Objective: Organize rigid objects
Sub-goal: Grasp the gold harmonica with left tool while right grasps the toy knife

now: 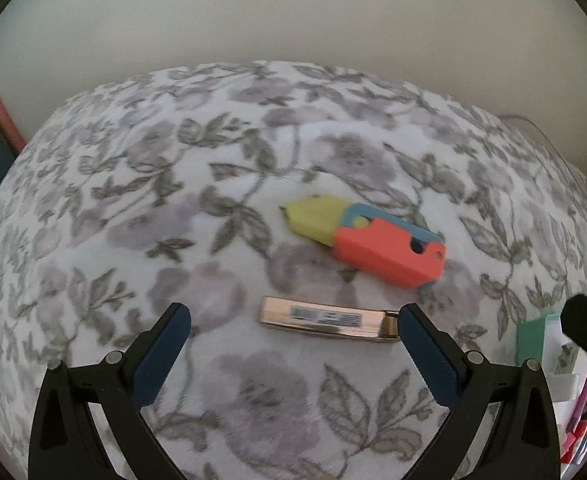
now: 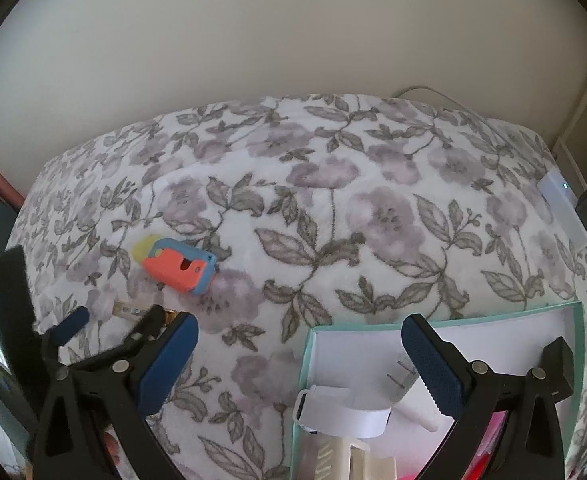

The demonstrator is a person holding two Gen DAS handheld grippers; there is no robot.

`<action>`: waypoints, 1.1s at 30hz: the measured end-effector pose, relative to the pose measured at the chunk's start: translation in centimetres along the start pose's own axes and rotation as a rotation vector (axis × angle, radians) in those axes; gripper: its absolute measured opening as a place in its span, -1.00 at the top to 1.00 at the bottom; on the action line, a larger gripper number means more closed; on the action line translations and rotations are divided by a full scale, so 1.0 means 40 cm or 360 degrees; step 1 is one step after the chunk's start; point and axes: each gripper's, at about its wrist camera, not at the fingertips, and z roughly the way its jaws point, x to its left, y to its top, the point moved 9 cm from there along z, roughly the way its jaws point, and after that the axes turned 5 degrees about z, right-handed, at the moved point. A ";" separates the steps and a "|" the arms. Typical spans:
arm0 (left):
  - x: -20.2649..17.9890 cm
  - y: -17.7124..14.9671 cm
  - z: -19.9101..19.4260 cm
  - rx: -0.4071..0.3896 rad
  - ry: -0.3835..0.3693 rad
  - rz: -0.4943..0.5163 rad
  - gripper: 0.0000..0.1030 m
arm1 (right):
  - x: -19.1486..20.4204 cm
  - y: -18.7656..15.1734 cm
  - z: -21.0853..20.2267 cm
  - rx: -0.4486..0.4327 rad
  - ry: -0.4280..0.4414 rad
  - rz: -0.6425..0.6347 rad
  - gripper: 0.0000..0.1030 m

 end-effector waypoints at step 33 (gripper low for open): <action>0.018 -0.007 0.025 -0.0011 -0.0074 0.0108 -0.61 | 0.112 0.030 0.088 0.0094 -0.0007 -0.0113 -1.00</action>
